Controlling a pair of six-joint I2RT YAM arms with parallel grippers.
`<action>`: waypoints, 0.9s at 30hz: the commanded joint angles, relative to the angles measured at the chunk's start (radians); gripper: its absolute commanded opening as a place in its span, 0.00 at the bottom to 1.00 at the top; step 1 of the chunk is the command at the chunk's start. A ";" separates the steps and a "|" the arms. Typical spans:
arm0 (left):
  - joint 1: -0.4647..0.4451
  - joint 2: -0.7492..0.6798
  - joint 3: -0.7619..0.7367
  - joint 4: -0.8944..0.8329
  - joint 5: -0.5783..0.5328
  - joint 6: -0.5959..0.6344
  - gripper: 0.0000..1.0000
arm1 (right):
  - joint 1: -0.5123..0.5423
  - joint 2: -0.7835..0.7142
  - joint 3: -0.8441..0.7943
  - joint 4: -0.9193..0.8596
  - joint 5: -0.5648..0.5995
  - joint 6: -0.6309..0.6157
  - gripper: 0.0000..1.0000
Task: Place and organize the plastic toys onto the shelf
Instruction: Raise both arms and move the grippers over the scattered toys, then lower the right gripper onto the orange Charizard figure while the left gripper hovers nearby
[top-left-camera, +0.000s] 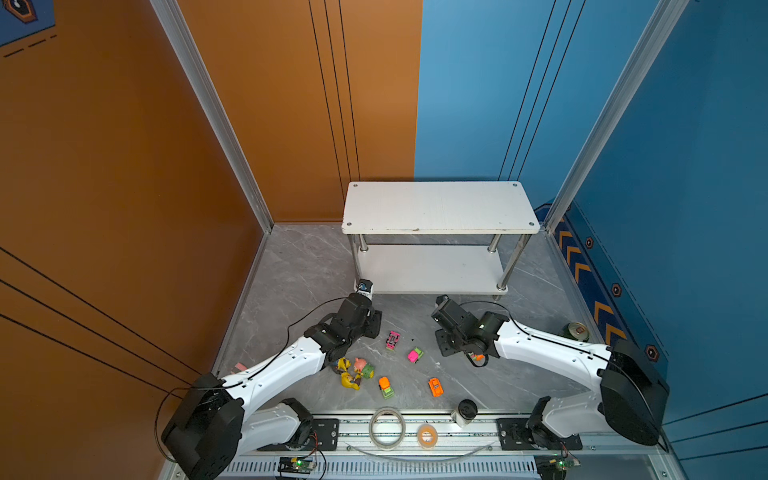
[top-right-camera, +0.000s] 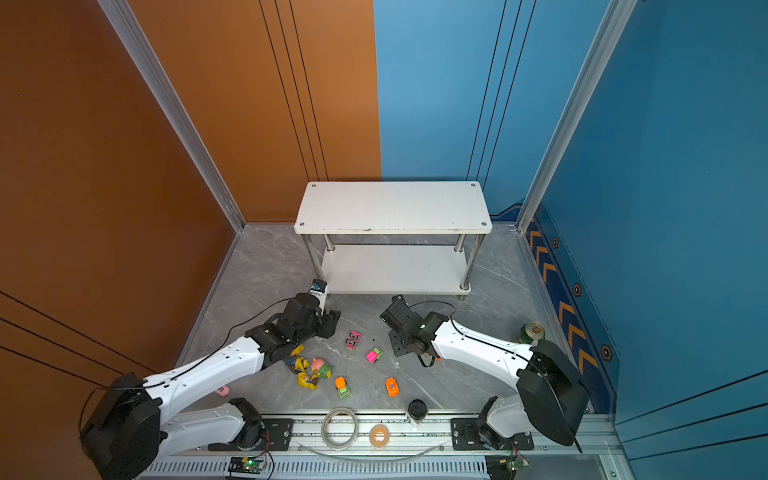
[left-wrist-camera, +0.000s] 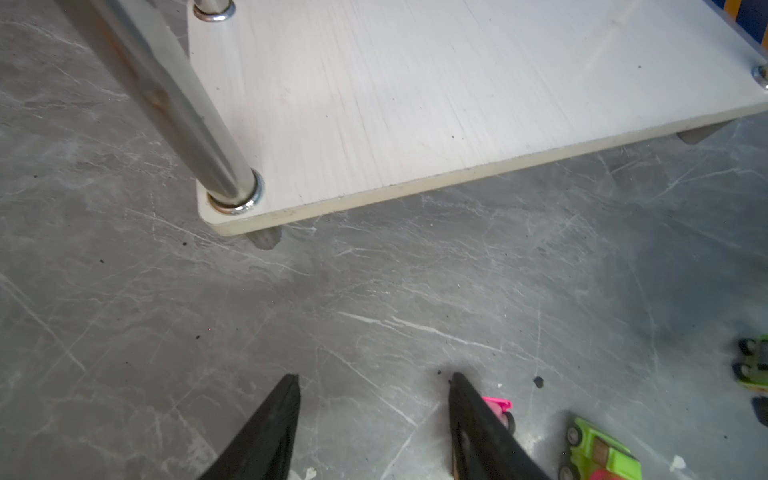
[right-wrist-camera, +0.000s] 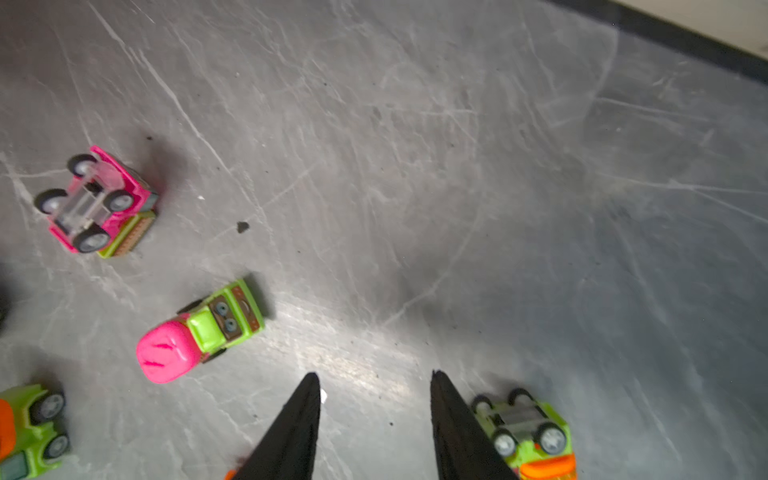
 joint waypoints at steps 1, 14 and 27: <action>-0.030 -0.008 0.012 -0.060 0.008 -0.014 0.59 | 0.016 0.061 0.047 0.041 -0.065 -0.046 0.42; -0.035 -0.159 -0.009 -0.397 -0.322 -0.189 0.57 | 0.158 0.210 0.206 0.116 -0.043 -0.141 0.44; 0.224 -0.393 -0.121 -0.638 -0.286 -0.348 0.66 | 0.218 0.228 0.278 0.166 0.038 -0.226 0.47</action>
